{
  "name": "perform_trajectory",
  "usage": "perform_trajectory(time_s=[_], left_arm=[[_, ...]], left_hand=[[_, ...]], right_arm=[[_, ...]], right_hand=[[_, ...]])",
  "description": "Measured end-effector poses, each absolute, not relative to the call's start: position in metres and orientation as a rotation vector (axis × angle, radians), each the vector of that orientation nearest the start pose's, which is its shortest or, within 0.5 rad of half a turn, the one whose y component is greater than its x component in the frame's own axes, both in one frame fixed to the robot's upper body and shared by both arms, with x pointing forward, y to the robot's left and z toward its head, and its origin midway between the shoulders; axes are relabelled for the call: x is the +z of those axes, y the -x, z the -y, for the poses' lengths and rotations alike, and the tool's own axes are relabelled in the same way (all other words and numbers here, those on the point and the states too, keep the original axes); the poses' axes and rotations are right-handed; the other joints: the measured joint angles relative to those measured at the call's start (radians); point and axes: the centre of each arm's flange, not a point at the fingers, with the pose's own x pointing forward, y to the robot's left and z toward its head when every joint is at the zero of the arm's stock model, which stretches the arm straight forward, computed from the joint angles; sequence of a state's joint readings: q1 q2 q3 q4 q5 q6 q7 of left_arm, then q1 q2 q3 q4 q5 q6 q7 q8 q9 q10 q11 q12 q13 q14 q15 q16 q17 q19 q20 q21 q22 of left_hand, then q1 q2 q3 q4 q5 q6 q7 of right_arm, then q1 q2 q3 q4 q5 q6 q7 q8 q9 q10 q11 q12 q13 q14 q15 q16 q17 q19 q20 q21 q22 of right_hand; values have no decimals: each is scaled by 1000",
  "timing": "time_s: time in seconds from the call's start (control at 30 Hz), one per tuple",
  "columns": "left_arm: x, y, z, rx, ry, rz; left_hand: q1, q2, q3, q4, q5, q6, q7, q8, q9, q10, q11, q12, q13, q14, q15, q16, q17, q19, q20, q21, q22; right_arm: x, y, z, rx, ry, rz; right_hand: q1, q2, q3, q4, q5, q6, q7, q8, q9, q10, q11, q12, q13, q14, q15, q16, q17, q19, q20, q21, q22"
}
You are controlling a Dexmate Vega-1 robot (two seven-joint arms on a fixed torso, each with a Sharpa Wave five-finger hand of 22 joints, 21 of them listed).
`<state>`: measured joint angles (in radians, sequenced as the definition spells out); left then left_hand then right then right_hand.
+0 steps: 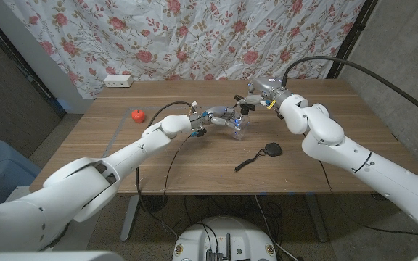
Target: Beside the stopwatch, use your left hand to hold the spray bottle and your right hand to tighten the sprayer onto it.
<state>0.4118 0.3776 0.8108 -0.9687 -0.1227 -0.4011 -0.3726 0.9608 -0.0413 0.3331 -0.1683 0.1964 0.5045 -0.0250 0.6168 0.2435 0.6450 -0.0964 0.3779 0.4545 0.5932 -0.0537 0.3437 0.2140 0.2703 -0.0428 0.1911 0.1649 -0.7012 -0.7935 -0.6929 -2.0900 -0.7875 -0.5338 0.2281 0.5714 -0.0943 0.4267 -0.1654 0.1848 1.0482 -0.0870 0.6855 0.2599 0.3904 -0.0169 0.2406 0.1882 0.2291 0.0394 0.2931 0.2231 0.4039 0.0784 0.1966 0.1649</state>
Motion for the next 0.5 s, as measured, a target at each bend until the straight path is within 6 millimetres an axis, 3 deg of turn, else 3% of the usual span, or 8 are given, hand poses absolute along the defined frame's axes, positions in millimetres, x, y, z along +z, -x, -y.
perform_trajectory(time_s=[0.2,0.5], left_arm=[[3,-681,-99,-745,-814,602],[1,-682,-97,-751,-816,596]], left_hand=[[0,0,0,0,0,0,0,0,0,0,0,0,1,5,-5,0,0,0,0,0,0],[0,0,0,0,0,0,0,0,0,0,0,0,3,5,-5,0,0,0,0,0,0]], right_arm=[[79,-537,159,-135,1563,630],[76,-540,160,-168,1551,623]], right_hand=[[11,11,4,4,0,46,6,18,-8,26,-5,0,0,13,-13,0,0,18,-3,0,0],[16,16,4,4,0,98,-7,33,-20,72,-18,4,0,44,-29,9,0,29,-14,0,0]])
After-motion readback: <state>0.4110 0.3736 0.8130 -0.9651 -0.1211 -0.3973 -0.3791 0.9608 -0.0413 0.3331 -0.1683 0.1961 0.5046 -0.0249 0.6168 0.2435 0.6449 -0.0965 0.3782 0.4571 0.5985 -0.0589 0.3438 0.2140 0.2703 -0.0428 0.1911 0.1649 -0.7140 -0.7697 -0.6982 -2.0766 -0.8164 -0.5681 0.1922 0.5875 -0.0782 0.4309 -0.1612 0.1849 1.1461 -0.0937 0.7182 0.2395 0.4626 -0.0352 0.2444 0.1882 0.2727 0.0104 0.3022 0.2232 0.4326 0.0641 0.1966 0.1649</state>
